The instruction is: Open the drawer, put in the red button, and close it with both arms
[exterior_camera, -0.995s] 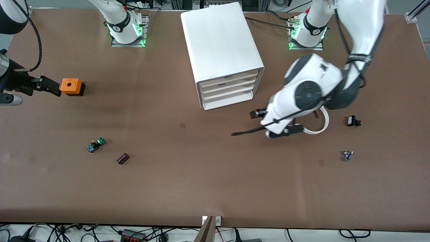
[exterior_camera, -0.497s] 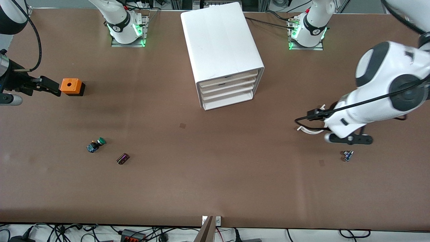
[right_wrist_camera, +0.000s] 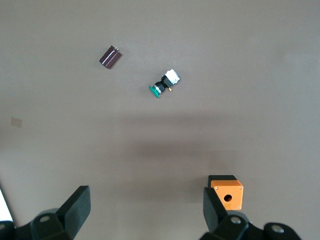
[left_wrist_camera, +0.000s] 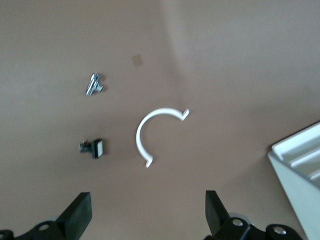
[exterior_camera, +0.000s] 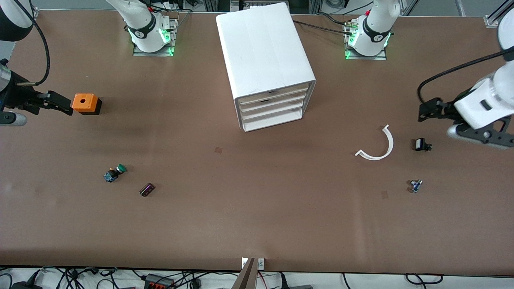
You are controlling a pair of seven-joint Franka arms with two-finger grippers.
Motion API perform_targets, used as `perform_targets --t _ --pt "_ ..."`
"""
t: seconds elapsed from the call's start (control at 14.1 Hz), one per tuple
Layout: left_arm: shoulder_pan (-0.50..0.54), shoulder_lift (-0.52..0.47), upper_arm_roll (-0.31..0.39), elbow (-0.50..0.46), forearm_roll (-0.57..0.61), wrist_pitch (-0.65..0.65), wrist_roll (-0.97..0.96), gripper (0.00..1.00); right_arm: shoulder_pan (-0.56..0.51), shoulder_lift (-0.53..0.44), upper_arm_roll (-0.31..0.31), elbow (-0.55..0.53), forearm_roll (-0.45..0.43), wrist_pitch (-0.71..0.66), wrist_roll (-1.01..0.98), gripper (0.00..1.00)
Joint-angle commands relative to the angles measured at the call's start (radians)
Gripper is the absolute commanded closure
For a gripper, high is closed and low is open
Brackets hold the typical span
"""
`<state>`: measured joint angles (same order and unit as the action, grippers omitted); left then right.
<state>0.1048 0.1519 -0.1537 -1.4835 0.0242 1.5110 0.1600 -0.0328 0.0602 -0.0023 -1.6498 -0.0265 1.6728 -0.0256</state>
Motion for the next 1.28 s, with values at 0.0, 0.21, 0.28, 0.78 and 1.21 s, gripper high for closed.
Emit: perform_targets --t 0.0,0.21,0.28,0.78,1.21 --pt "-0.113 -0.176 0.124 -0.240 -0.012 0.059 0.039 0.00 0.005 -0.020 -0.004 -0.021 -0.012 0.012 -0.002 0.00" --pt "-0.105 -0.215 0.151 -0.304 -0.017 0.179 0.024 0.00 0.008 -0.025 -0.002 -0.021 -0.012 0.005 -0.004 0.00" --pt "-0.105 -0.216 0.143 -0.298 -0.006 0.201 0.024 0.00 0.008 -0.026 -0.002 -0.024 -0.013 0.004 -0.004 0.00" --pt "-0.086 -0.186 0.148 -0.241 -0.015 0.181 0.026 0.00 0.010 -0.028 0.004 -0.030 -0.013 0.001 -0.002 0.00" --pt "-0.099 -0.147 0.135 -0.170 -0.017 0.118 -0.023 0.00 0.010 -0.028 0.002 -0.028 -0.012 -0.002 0.000 0.00"
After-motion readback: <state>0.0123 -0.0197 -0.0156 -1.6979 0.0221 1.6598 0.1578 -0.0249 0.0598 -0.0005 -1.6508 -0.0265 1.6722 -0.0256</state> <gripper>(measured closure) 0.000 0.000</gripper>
